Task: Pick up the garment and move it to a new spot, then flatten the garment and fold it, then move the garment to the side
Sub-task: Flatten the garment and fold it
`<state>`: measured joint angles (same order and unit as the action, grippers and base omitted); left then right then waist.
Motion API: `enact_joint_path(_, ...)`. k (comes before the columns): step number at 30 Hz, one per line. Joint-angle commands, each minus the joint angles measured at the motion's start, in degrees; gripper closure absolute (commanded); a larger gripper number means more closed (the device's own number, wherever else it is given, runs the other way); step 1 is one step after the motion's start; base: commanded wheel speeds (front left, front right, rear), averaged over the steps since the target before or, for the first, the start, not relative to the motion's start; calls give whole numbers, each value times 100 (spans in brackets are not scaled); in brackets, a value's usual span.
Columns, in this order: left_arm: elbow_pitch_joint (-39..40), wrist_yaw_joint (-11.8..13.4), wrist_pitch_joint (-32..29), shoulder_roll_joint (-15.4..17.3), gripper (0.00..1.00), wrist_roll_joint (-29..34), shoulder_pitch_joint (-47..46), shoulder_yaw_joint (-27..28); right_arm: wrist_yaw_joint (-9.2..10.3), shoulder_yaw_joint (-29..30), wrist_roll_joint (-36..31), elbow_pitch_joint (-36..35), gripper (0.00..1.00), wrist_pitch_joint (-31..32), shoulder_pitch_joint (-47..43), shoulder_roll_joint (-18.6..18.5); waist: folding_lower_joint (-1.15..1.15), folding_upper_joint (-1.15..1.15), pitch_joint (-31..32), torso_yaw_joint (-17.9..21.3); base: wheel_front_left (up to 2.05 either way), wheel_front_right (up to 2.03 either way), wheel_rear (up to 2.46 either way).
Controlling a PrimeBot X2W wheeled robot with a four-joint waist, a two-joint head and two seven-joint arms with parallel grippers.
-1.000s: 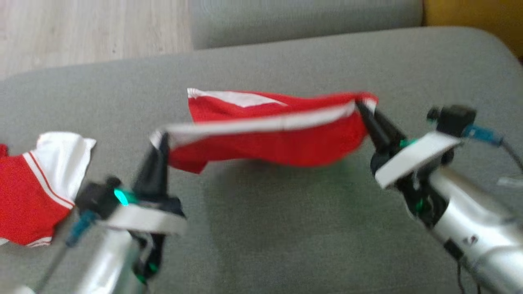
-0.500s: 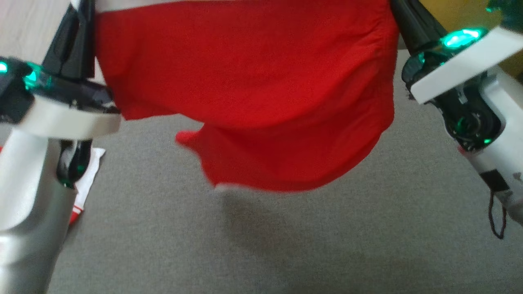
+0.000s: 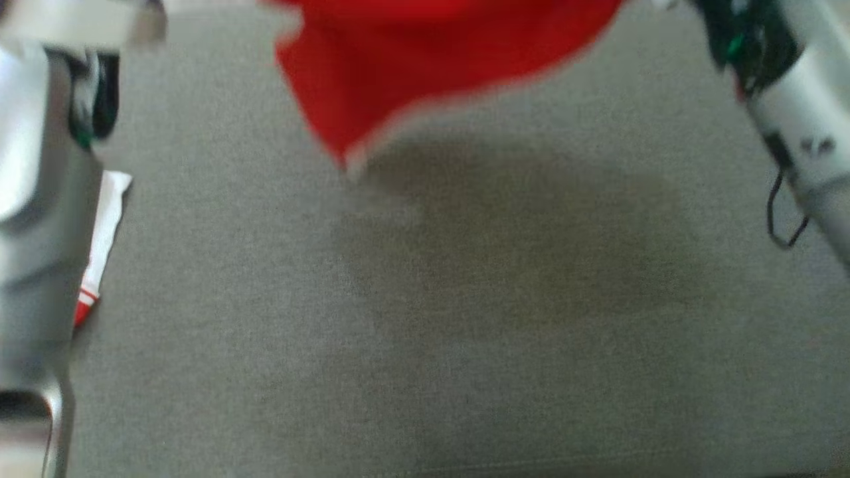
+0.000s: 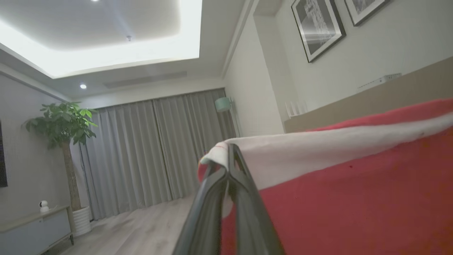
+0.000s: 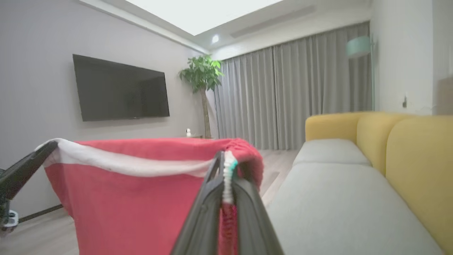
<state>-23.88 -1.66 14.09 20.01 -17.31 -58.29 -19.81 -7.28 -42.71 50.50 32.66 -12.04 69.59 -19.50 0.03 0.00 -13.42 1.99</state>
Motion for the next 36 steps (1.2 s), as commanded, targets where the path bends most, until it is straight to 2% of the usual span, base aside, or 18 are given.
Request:
enact_joint_path(1, 163, 42, 38, 147, 100, 23, -314, 248, -21, 76, -108, -89, 100, -82, 148, 72, -3, 0, -190, -38, 0, 0, 0)
enact_joint_path(4, 180, 99, 83, -47, 100, 62, -314, 326, -21, -77, -641, 189, 100, -249, 269, 136, -3, 0, -203, -99, 0, 0, 0)
enact_joint_path(8, 375, 81, 88, -306, 100, 27, 529, 558, -21, -210, -932, 262, 100, -291, -271, 178, -3, 0, -116, -168, 0, 0, 0)
enact_joint_path(16, 193, -139, 90, -1109, 100, -118, 3219, 1428, -21, -319, -1063, -51, 100, -295, -2546, 75, -3, 0, 275, -227, 0, 0, 0)
enact_joint_path(21, 130, -333, 90, -1515, 100, -75, 4426, 2093, -21, -328, -919, -352, 100, -295, -3777, 111, -3, 0, 685, -218, 0, 0, 0)
enact_joint_path(30, 414, -541, 90, -1707, 100, 74, 5865, 2569, -21, -575, -465, -856, 100, -296, -5376, 92, -3, 0, 1393, -250, 0, 0, 0)
enact_joint_path(36, 670, -569, 90, -1711, 100, 142, 5826, 2461, -21, -460, -180, -1073, 100, -296, -5531, 40, -3, 0, 1305, -156, 0, 0, 0)
